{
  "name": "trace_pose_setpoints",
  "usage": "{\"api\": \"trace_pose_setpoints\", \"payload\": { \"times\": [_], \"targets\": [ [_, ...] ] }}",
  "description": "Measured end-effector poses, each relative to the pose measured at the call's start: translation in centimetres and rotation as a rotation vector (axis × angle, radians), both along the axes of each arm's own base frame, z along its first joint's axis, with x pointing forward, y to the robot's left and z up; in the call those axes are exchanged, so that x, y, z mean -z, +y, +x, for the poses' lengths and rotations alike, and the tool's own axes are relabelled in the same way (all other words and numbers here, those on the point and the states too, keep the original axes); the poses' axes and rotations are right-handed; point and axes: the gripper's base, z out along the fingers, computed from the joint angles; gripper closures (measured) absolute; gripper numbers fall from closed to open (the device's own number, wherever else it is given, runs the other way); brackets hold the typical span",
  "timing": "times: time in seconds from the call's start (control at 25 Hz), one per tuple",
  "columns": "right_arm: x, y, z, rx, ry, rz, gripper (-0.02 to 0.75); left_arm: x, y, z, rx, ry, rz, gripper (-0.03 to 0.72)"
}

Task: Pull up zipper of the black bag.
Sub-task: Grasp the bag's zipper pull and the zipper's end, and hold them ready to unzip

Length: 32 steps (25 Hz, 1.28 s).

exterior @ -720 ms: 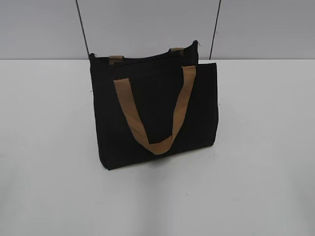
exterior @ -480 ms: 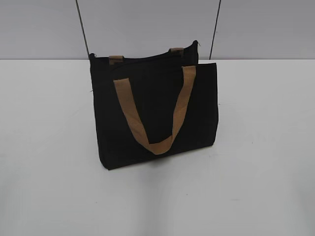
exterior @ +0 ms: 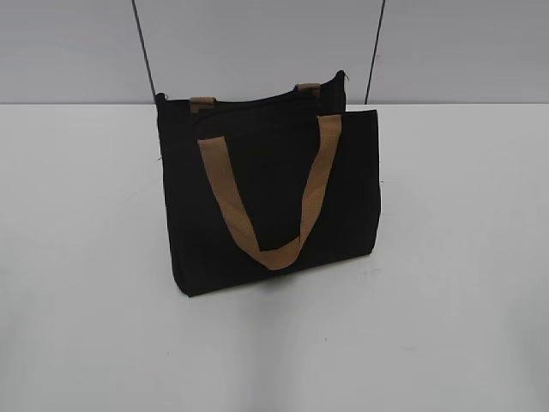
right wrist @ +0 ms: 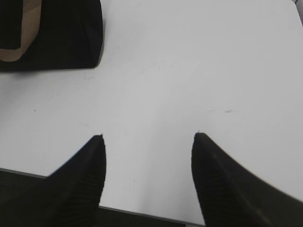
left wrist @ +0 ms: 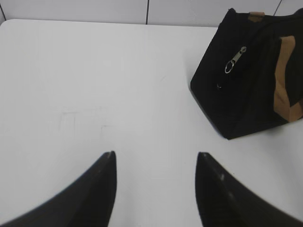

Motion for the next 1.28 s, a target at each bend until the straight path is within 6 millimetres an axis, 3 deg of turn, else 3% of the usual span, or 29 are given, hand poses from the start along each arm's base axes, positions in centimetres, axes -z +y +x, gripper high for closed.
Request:
{"api": "trace_pose_setpoints", "payload": {
  "times": [1.0,1.28],
  "targets": [
    [0.0,0.0,0.0,0.0,0.0,0.0,0.288,0.0,0.0,0.1,0.0,0.004,0.0,0.285],
    [-0.5,0.0,1.2,0.003,0.054,0.002,0.288,-0.5,0.0,2.0,-0.006,0.079,0.0,0.285]
  ]
}}
